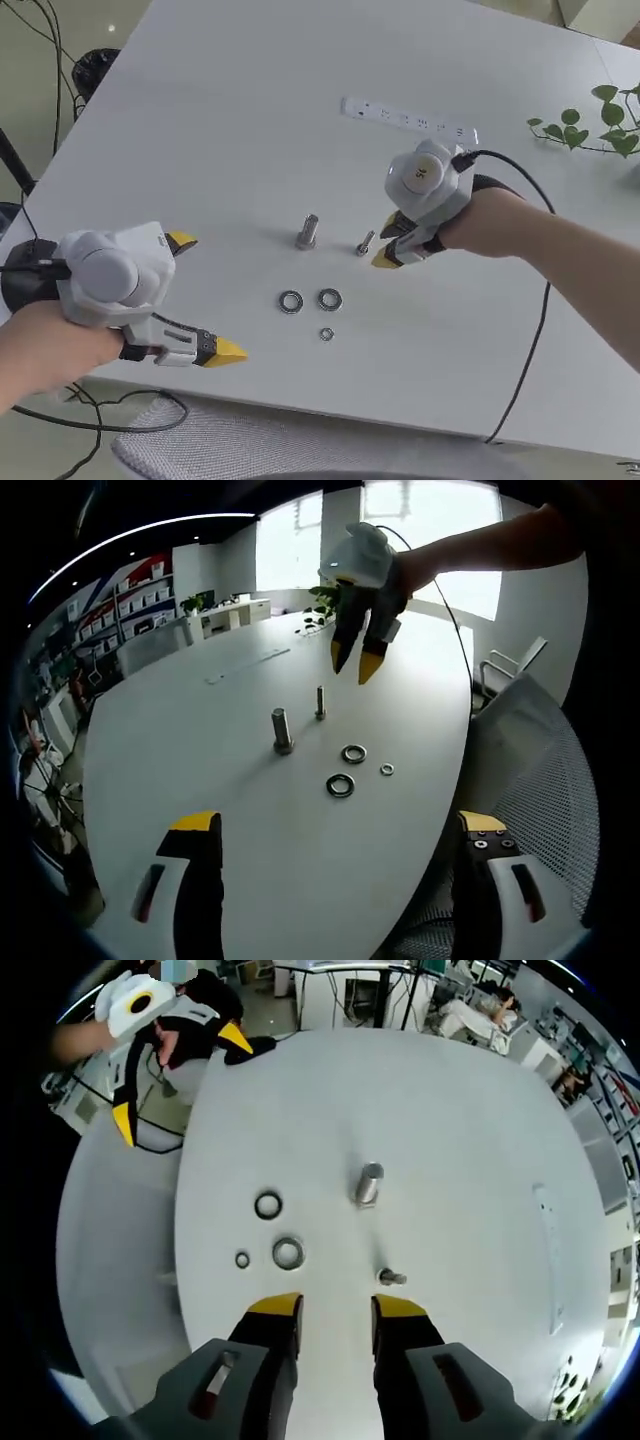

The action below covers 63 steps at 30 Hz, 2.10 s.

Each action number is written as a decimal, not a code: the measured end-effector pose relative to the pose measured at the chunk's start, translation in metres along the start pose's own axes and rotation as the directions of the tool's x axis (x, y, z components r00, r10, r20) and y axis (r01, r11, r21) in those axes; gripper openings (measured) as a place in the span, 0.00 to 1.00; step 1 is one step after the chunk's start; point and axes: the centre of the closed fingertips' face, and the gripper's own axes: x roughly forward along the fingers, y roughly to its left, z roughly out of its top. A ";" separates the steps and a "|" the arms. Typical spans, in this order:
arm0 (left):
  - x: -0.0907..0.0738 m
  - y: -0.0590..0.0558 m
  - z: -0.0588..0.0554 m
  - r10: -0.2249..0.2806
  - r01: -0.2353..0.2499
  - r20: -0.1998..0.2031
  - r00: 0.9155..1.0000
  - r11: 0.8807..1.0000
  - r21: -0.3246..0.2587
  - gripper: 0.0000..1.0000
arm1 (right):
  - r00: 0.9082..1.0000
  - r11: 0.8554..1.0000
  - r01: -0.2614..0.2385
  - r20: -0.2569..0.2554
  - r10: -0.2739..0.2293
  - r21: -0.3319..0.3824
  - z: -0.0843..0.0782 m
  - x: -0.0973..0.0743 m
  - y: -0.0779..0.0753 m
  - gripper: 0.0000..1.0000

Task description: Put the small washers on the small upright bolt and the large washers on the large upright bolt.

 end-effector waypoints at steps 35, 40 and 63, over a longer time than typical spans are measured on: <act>0.000 -0.012 0.004 -0.033 0.033 0.036 0.999 0.999 -0.009 0.96 | 0.999 0.999 -0.035 0.042 0.035 0.012 0.000 0.022 0.075 0.31; 0.001 -0.016 0.004 -0.047 0.047 0.034 0.998 0.999 -0.005 0.94 | 0.998 0.999 -0.038 0.047 0.037 0.013 0.000 0.032 0.083 0.31; 0.005 -0.017 0.000 -0.063 0.064 0.022 0.998 0.998 -0.009 0.91 | 0.999 1.000 -0.028 0.040 0.027 0.013 -0.002 0.077 0.091 0.29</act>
